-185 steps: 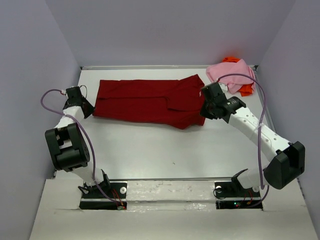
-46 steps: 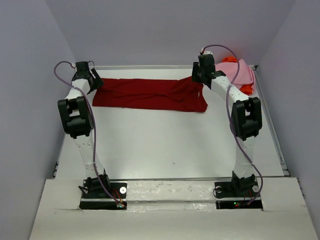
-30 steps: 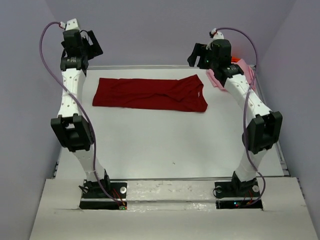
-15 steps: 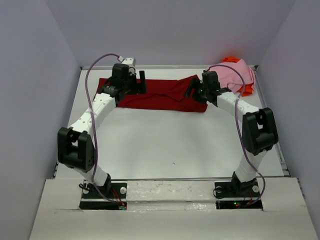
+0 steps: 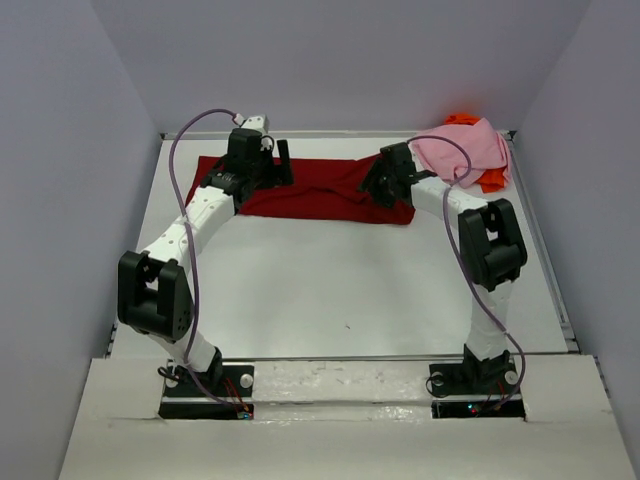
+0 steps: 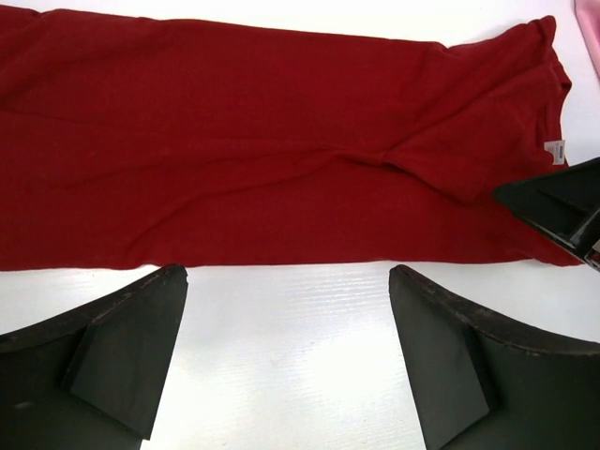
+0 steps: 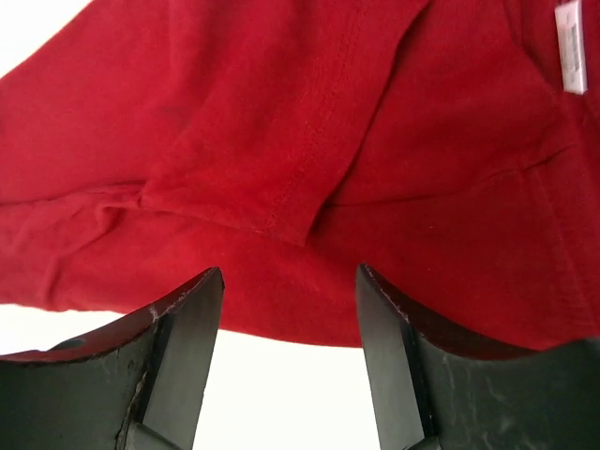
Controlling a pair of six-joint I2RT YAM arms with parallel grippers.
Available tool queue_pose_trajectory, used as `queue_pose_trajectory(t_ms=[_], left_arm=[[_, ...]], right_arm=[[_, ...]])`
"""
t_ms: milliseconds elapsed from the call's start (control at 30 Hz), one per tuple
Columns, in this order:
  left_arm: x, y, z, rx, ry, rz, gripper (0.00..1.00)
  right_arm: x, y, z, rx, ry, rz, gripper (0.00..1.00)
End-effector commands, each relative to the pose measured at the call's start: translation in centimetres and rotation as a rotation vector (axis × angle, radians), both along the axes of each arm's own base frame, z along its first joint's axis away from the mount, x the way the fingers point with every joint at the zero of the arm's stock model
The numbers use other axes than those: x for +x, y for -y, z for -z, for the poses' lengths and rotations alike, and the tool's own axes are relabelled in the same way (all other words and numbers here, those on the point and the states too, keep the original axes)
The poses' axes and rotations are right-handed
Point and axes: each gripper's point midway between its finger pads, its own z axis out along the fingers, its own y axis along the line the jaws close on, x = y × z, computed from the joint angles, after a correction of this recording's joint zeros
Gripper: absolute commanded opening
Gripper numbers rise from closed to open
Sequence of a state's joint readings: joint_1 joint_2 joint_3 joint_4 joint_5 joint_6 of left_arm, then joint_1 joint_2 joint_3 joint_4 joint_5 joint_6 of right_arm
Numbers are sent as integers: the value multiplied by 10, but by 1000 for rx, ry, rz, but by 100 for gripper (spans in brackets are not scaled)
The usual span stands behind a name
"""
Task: Fold and stack the t-shirts
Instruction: Fold the tshirt
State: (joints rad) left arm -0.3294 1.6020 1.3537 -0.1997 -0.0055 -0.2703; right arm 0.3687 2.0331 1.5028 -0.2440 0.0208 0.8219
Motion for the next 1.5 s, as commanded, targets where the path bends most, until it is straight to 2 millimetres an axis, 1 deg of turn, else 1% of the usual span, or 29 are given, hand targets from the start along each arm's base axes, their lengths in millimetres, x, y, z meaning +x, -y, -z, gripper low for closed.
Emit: queue_pose_trajectory(t_ms=[0,67,100,233,333,367,433,467,533,600,667,700,767,800,867,1000,1033,1067,1100,1133,1267,1367,1400,1467], left_arm=[[1,-7,-34,-21,82,-16,98],[3,-15,-39,-25,93,-28,98],[1,-11,-43,-43,94,0,98],[0,-19,-47,-46,95,-4,98],[-2,-25,-49,-48,94,-16,98],[-2,-26,-50,-49,96,-16,98],[-3,-29,-52,-47,99,-19,98],[-3,-30,-54,-49,104,-21,98],[-3,-33,-54,-47,101,-26,98],[-2,-35,-52,-46,97,-29,98],[-2,-37,-53,-48,98,-31,98],[-3,-37,-54,-48,98,-31,98],[-2,-39,-54,-47,98,-34,98],[-2,-39,-54,-46,97,-33,98],[-2,-40,-54,-48,96,-36,98],[-1,-41,-52,-50,92,-34,98],[-1,-41,-52,-52,92,-32,98],[-2,-41,-52,-54,92,-32,98],[-2,-41,-53,-54,95,-30,98],[-2,-40,-53,-55,94,-30,99],[-2,-40,-50,-60,88,-28,98],[-3,-41,-50,-61,93,-28,98],[-4,-40,-48,-61,88,-27,98],[-5,-40,-44,-62,80,-25,98]], right_arm=[[12,-7,-13,-31,28,61,63],[13,-8,-10,-36,26,58,62],[17,-9,-8,-38,27,52,61],[24,-11,0,-58,21,47,58],[23,-13,5,-78,6,49,57],[23,-10,10,-94,-2,56,57],[25,-9,10,-106,-3,59,57],[25,-10,14,-108,-9,53,57],[28,-13,12,-101,-4,42,57],[30,-14,18,-105,-11,37,57],[32,-17,18,-99,-10,31,57],[33,-17,21,-99,-15,29,54],[34,-18,23,-99,-15,29,52],[36,-19,21,-98,-11,28,50],[37,-19,23,-106,-10,22,48],[39,-17,23,-117,-5,25,30],[40,-17,21,-118,1,25,20],[37,-21,20,-123,3,17,14],[38,-21,19,-124,6,17,4],[38,-20,17,-126,12,17,0],[39,-21,14,-130,19,2,0],[46,-24,-3,-123,56,-6,0],[53,-28,-12,-125,85,-21,0],[63,-32,-22,-138,123,-56,0]])
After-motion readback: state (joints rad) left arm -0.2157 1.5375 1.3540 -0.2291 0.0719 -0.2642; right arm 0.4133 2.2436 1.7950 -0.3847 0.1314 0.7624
